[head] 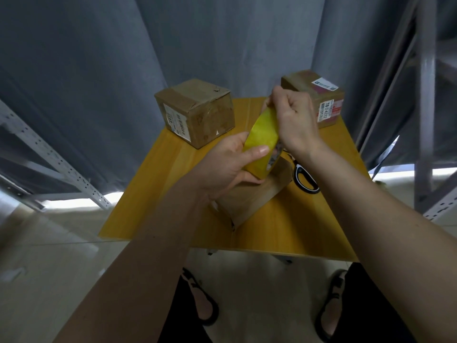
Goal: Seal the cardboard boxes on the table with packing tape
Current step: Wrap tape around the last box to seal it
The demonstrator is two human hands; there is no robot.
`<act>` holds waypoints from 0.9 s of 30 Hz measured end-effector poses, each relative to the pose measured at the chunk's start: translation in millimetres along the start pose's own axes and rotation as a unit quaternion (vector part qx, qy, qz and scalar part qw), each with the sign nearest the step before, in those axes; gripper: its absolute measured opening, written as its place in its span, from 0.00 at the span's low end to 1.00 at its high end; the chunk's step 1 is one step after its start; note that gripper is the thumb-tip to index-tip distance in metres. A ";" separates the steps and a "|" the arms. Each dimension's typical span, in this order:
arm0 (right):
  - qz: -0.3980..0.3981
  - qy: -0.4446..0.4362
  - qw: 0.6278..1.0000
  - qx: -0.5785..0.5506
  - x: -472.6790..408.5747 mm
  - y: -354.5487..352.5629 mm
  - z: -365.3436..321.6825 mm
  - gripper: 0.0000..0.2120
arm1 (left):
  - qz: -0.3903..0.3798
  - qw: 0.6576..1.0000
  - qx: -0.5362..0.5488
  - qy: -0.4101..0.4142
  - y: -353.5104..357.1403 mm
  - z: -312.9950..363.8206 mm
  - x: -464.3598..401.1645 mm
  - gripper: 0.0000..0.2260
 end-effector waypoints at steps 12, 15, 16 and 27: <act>0.053 -0.112 0.992 0.011 6.4 -13.5 -13.1 0.13 | 0.092 0.977 0.181 -0.071 -9.5 -1.1 -17.6 0.19; 0.034 -0.166 0.986 0.009 25.2 -14.9 -15.5 0.10 | 0.149 0.960 0.233 -0.032 -15.3 5.9 -23.1 0.17; 0.016 -0.178 0.984 0.016 32.2 -11.9 -14.6 0.10 | 0.166 0.954 0.247 -0.029 -17.4 6.5 -23.6 0.18; 0.022 -0.141 0.990 -0.005 40.2 -4.1 -14.9 0.11 | 0.211 0.954 0.213 0.018 -20.7 11.1 -15.0 0.18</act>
Point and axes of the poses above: each hand's wrist, its own x-axis away from the middle knuckle, its own y-axis out of the palm, z = x × y, the point moved 8 cm from there along -x, towards the middle knuckle, and after that the axes turned 15 degrees about z, right-handed, at the moved point
